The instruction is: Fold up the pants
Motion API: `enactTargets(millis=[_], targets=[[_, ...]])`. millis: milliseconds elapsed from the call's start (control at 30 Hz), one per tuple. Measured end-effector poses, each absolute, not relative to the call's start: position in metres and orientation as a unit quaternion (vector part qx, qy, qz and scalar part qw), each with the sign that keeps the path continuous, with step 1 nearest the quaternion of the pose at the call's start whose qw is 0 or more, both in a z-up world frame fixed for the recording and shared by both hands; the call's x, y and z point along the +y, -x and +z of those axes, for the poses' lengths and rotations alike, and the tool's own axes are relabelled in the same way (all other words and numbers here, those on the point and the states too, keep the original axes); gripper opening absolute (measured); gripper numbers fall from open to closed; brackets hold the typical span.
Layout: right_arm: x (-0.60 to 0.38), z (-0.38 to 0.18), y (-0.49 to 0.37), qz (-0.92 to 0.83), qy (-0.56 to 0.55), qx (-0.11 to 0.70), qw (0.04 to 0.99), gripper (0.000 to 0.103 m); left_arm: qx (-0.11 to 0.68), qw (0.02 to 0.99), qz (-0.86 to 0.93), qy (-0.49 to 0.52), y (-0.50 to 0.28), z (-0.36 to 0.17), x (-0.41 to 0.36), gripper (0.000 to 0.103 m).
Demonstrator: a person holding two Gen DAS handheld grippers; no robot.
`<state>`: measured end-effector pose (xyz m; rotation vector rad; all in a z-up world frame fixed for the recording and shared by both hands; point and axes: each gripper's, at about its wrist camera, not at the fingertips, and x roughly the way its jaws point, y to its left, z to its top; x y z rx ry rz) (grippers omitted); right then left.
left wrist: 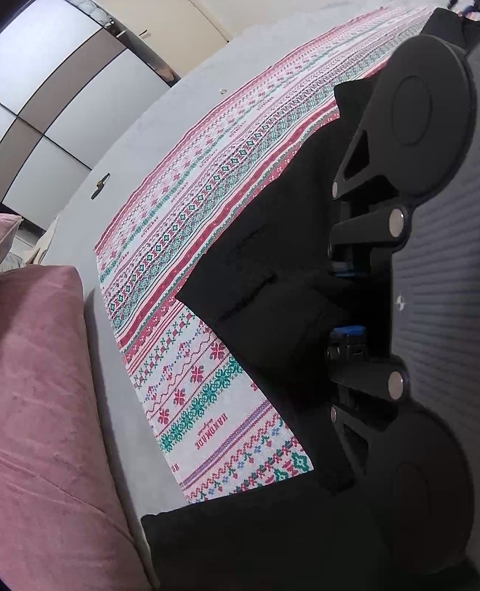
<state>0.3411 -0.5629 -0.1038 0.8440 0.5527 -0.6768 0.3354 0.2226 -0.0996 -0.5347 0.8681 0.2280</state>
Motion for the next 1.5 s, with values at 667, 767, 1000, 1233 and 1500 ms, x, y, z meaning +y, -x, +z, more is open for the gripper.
enactTargets(millis=[667,767,1000,1233,1500], targets=[[-0.58,-0.112,-0.341,-0.328,-0.422,0.259,0.804,0.044,0.416,0.866,0.119,0.249,-0.337,-0.103,0.221,0.052],[-0.58,-0.116,-0.346,-0.32,-0.42,0.253,0.811,0.044,0.416,0.868,0.121,0.243,-0.34,-0.104,0.219,0.052],[-0.574,-0.124,-0.363,-0.333,-0.371,0.262,0.826,0.015,0.416,0.867,0.131,0.239,-0.343,-0.106,0.215,0.052],[-0.558,-0.063,-0.336,-0.309,-0.385,0.167,0.854,0.01,0.391,0.866,0.129,0.284,-0.343,-0.095,0.227,0.051],[-0.522,0.014,-0.24,-0.276,-0.366,0.148,0.876,0.01,0.392,0.853,0.128,0.321,-0.326,-0.095,0.252,0.051]])
